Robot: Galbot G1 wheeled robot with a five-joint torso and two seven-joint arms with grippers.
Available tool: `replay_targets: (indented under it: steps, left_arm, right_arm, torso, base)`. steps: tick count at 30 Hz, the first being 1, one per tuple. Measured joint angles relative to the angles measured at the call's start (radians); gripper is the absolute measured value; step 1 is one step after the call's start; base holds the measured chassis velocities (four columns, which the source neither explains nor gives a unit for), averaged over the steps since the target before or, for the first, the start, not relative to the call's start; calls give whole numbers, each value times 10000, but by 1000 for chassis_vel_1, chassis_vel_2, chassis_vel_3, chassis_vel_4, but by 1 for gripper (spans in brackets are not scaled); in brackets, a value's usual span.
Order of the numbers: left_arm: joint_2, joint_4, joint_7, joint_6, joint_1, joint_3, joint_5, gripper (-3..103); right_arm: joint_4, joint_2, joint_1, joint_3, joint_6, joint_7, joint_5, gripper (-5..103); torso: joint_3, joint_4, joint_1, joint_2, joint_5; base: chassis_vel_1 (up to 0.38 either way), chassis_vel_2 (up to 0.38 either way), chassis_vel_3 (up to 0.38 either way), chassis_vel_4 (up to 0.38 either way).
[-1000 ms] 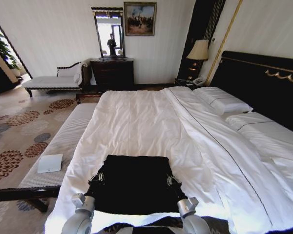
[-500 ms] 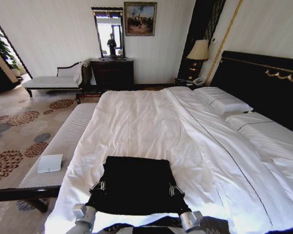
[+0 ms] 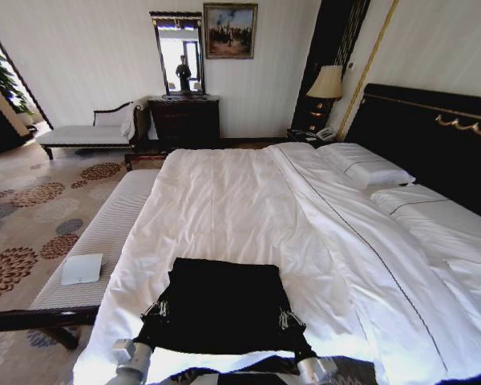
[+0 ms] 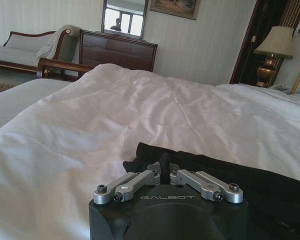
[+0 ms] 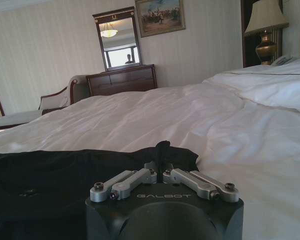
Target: Fold the clothes on the bed.
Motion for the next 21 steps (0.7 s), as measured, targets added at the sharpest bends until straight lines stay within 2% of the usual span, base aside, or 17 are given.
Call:
replay_targets:
  steps: [15, 21]
  left_arm:
    - [-70, -90, 199, -154, 651, -136, -23, 3]
    - [-119, 53, 200, -187, 559, -122, -61, 3]
  right_arm:
    - [-244, 198, -457, -22, 377, -21, -92, 1]
    - [-421, 230, -425, -17, 460, -21, -142, 1]
  torso:
    - [0, 1, -1, 0, 1]
    - [0, 0, 0, -1, 0]
  base:
    - [0, 0, 0, 0]
    - [0, 0, 0, 0]
